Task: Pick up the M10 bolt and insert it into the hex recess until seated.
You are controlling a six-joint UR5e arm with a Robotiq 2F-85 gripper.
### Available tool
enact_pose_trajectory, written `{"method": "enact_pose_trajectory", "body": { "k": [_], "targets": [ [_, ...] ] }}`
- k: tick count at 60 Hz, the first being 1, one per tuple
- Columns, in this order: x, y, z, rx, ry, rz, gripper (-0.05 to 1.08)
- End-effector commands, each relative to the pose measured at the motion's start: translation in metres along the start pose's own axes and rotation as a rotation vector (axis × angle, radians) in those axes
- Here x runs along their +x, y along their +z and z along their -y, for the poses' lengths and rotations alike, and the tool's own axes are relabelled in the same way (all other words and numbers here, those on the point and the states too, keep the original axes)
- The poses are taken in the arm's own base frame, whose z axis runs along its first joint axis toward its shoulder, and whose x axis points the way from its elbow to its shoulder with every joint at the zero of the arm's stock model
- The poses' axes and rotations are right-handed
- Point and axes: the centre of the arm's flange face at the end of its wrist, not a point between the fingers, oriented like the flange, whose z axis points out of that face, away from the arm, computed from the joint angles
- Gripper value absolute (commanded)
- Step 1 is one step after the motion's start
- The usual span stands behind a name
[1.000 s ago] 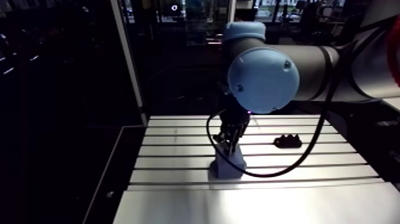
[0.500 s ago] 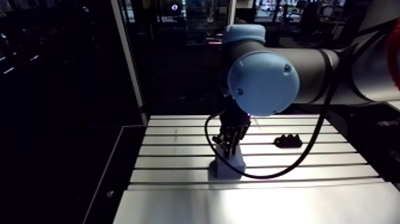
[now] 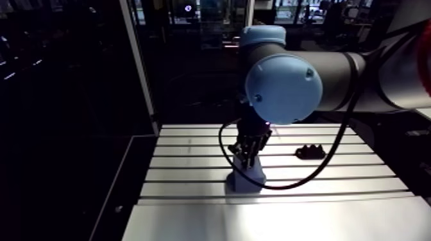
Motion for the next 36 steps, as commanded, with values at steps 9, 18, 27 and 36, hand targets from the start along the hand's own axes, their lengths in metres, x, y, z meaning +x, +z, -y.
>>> {"method": "enact_pose_trajectory", "body": {
  "k": [9, 18, 27, 36],
  "targets": [
    [0.0000, 0.0008, 0.0018, -0.005, 0.006, 0.007, 0.01],
    [0.0011, 0.0009, 0.0009, -0.006, 0.005, 0.006, 0.01],
    [0.0025, -0.0005, -0.0013, -0.016, 0.006, 0.008, 0.01],
    [0.0032, -0.0027, -0.0021, -0.021, 0.013, 0.004, 0.01]
  ]
}}
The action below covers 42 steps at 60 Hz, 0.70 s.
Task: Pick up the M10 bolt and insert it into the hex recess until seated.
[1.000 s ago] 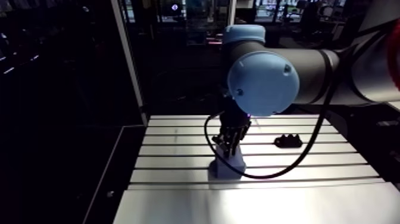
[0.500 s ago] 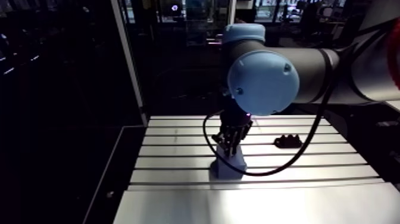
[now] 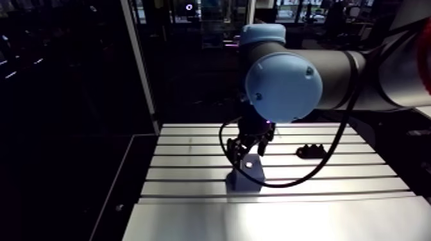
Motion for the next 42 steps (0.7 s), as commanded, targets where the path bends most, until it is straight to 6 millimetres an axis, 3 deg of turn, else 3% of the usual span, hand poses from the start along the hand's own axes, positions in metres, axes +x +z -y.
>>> {"method": "enact_pose_trajectory", "body": {
  "k": [1, 16, 35, 36, 37, 38, 39, 42],
  "targets": [
    [0.001, -0.003, -0.002, -0.010, 0.006, -0.003, 0.01],
    [0.008, -0.019, -0.007, -0.020, 0.083, -0.026, 0.01],
    [0.013, -0.036, -0.010, 0.016, 0.472, 0.081, 0.01],
    [0.012, -0.035, -0.010, 0.018, 0.497, 0.086, 0.05],
    [0.012, -0.035, -0.009, 0.016, 0.519, 0.087, 0.16],
    [0.012, -0.035, -0.009, 0.016, 0.519, 0.087, 0.16],
    [0.011, -0.035, -0.009, 0.013, 0.540, 0.085, 0.28],
    [0.011, -0.035, -0.009, 0.011, 0.557, 0.086, 0.37]
  ]
}}
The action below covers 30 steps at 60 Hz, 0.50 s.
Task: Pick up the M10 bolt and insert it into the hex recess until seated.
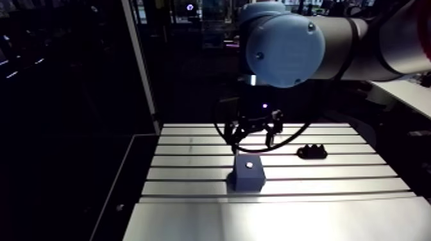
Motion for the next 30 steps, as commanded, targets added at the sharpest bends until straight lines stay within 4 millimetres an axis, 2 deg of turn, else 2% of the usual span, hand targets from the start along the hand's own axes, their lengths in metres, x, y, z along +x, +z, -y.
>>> {"method": "enact_pose_trajectory", "body": {
  "k": [1, 2, 4, 5, 6, 7, 8, 9, 11, 13, 20, 30],
  "targets": [
    [-0.002, -0.004, 0.001, 0.001, 0.203, 0.028, 0.47],
    [-0.002, -0.004, 0.001, 0.001, 0.203, 0.028, 0.47],
    [-0.001, -0.006, 0.000, 0.000, 0.211, 0.019, 0.67],
    [-0.001, -0.006, 0.000, 0.000, 0.211, 0.019, 0.67],
    [-0.001, -0.007, 0.000, 0.002, 0.211, 0.012, 0.76],
    [-0.001, -0.007, 0.000, 0.002, 0.211, 0.012, 0.76],
    [0.000, -0.008, 0.000, 0.001, 0.210, 0.003, 0.83],
    [0.000, -0.008, 0.000, 0.001, 0.210, 0.003, 0.83],
    [0.001, -0.009, 0.000, -0.001, 0.210, -0.014, 0.92],
    [0.001, -0.009, 0.000, -0.001, 0.210, -0.014, 0.92],
    [0.002, -0.005, 0.000, -0.008, 0.196, -0.054, 1.03],
    [-0.001, 0.002, 0.002, -0.004, 0.196, -0.060, 1.06]
  ]
}}
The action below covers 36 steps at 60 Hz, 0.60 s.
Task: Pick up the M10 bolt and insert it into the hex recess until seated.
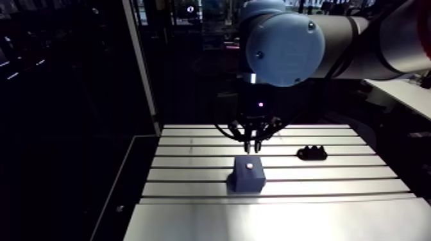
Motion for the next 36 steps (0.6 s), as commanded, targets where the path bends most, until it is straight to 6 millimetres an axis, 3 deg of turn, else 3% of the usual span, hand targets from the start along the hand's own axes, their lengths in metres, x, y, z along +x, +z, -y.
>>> {"method": "enact_pose_trajectory", "body": {
  "k": [1, 36],
  "targets": [
    [-0.0026, 0.0068, 0.0010, 0.004, -0.001, -0.023, 1.06],
    [-0.0075, 0.0154, 0.0029, 0.038, -0.020, -0.004, 1.06]
  ]
}}
